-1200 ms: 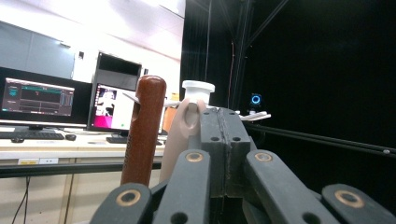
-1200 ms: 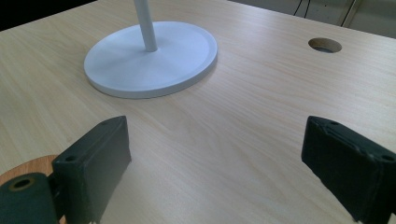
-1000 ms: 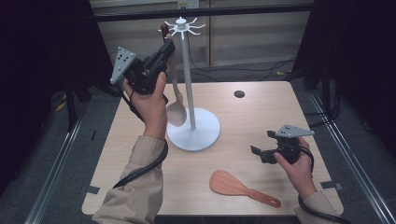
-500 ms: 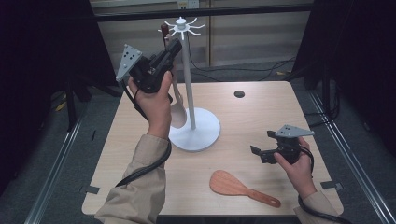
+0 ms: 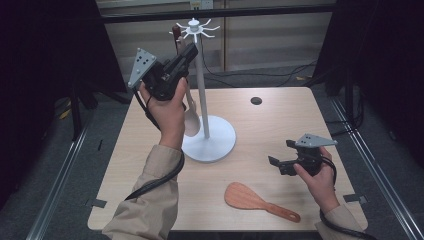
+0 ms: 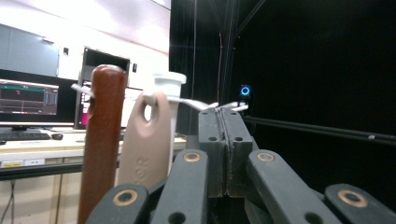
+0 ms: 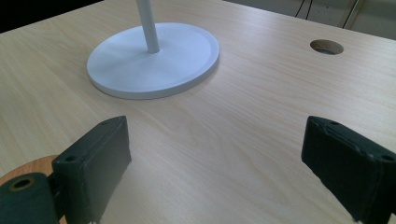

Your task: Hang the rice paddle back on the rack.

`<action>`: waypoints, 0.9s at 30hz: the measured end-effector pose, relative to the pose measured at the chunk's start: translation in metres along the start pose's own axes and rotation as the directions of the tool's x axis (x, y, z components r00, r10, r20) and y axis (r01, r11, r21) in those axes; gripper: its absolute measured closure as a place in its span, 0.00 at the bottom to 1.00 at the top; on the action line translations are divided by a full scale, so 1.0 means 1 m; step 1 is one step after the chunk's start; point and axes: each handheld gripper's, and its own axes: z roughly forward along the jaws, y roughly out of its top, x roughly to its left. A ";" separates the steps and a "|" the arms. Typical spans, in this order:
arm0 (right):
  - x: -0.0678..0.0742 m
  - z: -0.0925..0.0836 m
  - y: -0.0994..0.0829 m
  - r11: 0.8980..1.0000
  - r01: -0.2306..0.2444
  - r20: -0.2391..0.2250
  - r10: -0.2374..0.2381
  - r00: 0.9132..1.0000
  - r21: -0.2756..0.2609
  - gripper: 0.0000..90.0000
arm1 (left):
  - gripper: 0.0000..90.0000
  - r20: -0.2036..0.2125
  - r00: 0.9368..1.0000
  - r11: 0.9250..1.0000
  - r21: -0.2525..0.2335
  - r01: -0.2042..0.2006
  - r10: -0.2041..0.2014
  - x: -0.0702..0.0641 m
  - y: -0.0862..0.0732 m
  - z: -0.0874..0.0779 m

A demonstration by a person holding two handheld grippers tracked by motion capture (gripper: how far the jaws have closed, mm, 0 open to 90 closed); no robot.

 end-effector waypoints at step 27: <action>0.012 -0.001 -0.011 0.998 0.033 -0.019 -0.032 0.999 0.051 0.08 | 0.77 0.016 0.998 0.996 0.065 0.068 -0.069 0.003 -0.053 -0.041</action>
